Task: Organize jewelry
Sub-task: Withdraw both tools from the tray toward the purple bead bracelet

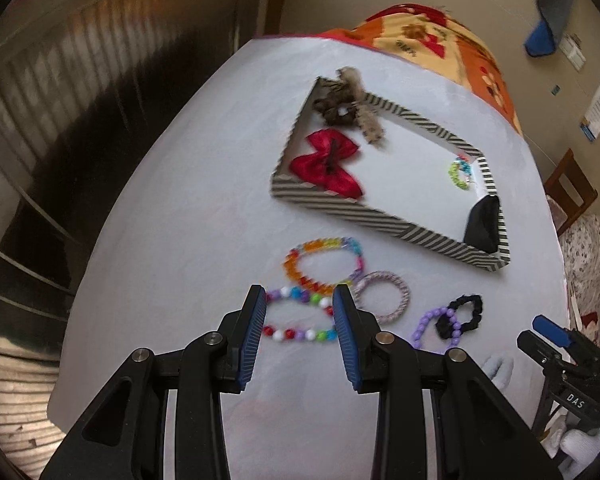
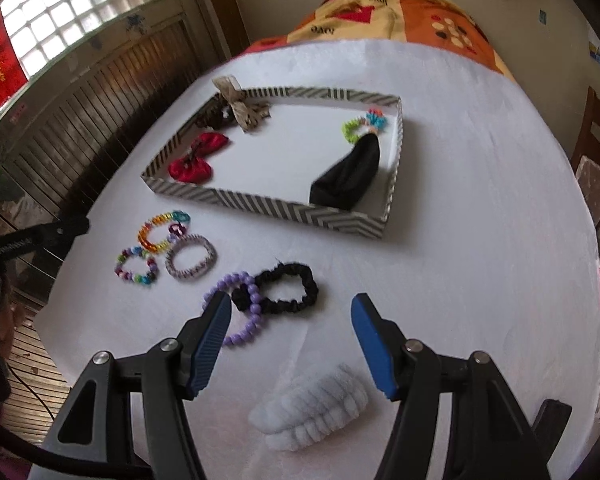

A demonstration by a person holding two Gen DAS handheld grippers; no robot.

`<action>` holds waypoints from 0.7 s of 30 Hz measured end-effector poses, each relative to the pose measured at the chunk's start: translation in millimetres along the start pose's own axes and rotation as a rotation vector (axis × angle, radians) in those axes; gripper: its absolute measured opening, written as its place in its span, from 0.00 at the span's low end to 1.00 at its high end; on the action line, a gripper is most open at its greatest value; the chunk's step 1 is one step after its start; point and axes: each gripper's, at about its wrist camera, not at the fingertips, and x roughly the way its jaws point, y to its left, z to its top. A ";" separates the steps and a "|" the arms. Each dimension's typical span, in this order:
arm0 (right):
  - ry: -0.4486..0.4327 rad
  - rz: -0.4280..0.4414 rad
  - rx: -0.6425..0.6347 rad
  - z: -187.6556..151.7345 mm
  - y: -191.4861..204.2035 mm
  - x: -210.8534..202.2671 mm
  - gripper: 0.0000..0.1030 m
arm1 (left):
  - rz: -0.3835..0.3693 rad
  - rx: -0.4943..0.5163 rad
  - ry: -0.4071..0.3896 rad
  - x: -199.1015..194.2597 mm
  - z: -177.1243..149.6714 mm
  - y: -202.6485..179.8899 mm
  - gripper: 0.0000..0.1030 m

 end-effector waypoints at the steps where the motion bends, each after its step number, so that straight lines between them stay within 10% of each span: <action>1: 0.006 0.004 -0.003 -1.1 0.3 3.1 0.64 | 0.001 -0.010 0.007 1.6 -0.4 4.6 0.14; 11: 0.086 0.068 -0.083 -4.6 25.6 44.9 0.42 | -0.018 -0.081 0.094 24.0 -10.1 37.2 0.14; 21: 0.158 0.076 -0.072 -15.8 27.6 61.2 0.41 | 0.048 -0.011 0.137 61.1 -12.2 27.7 0.14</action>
